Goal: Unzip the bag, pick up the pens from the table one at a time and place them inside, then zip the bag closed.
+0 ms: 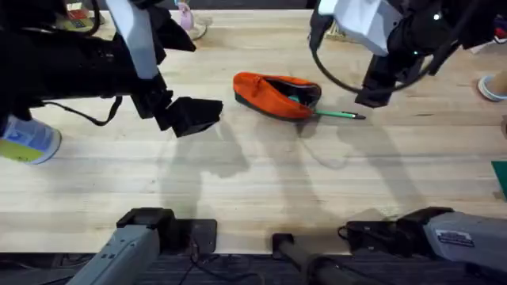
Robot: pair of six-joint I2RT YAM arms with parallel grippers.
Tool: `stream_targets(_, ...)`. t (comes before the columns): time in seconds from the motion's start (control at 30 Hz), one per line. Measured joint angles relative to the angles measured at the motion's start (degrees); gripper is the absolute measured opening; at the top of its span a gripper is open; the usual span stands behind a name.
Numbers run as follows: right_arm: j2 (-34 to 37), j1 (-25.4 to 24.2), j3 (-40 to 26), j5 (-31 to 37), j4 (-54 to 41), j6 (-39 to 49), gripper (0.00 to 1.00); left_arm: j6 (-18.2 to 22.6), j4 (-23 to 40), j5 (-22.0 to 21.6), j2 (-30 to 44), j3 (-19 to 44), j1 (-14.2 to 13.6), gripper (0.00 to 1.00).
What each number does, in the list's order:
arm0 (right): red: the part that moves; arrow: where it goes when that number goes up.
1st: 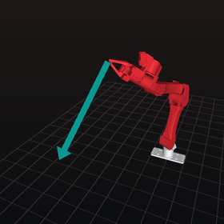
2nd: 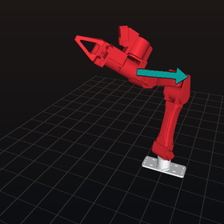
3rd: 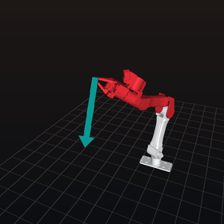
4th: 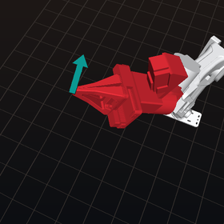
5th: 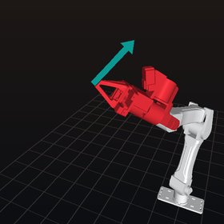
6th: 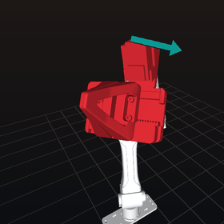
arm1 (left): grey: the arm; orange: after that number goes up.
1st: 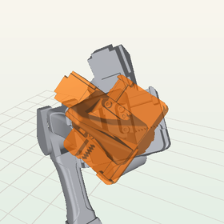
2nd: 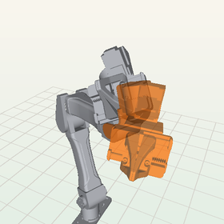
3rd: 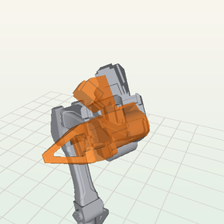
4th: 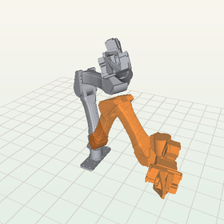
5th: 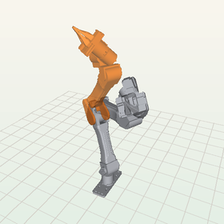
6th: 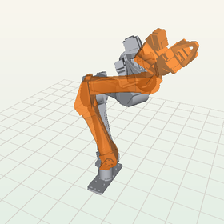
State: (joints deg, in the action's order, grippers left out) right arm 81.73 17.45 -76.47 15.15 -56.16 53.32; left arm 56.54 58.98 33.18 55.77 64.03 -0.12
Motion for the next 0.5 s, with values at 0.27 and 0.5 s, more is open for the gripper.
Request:
stream_targets(0.27,0.00,0.00,0.00,-0.74,1.77,15.53,0.996,-0.01,0.00,-0.02,0.00,0.00,0.00,0.993)
stream_targets(0.5,0.00,0.00,0.00,-6.91,-0.38,20.40,0.997,0.01,0.00,-0.02,0.00,0.00,0.00,0.993)
